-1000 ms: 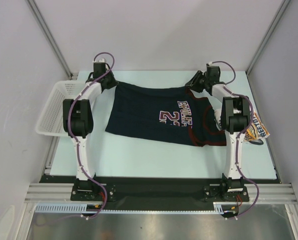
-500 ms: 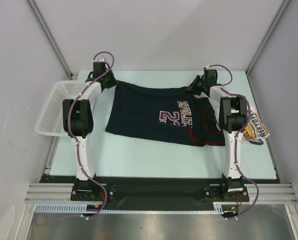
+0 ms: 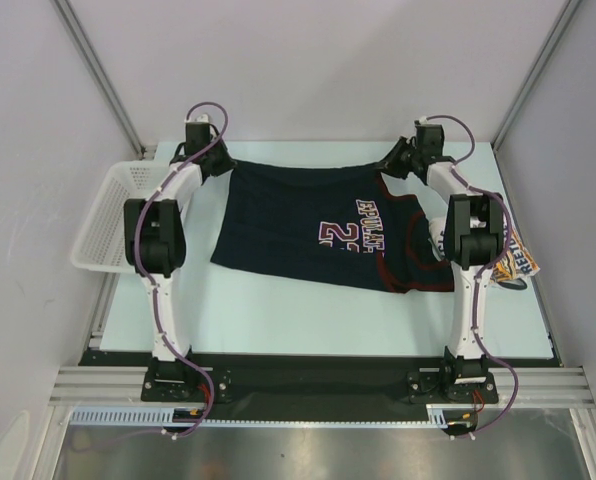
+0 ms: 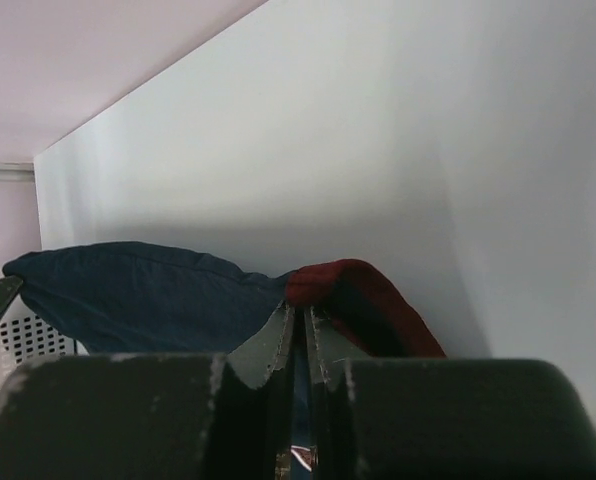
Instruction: Fold and stack the tank tops
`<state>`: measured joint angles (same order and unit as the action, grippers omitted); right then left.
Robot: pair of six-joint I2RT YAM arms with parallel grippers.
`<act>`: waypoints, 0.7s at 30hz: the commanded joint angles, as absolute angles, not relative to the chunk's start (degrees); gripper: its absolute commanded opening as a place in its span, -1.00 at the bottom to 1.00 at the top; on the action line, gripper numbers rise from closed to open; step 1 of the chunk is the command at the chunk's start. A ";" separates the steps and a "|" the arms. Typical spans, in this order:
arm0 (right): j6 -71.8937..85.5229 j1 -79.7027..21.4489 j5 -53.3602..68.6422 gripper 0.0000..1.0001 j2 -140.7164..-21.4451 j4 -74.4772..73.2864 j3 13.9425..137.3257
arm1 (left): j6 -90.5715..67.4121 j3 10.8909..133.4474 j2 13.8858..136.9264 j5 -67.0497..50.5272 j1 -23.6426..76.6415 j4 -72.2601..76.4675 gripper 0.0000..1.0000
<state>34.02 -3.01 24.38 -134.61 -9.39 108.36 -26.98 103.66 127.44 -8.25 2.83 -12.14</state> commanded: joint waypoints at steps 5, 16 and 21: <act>33.75 -1.94 27.77 -0.83 -130.26 -10.37 110.13 | -26.63 102.66 120.85 -8.88 2.46 -10.99 -0.99; 31.99 -2.20 26.72 -0.84 -122.44 -10.90 100.21 | -27.25 93.88 114.97 -8.53 2.37 -7.74 -1.00; 31.64 -3.60 24.00 -0.85 -117.69 -9.06 89.86 | -27.42 88.86 113.47 -7.82 2.29 -7.12 -1.00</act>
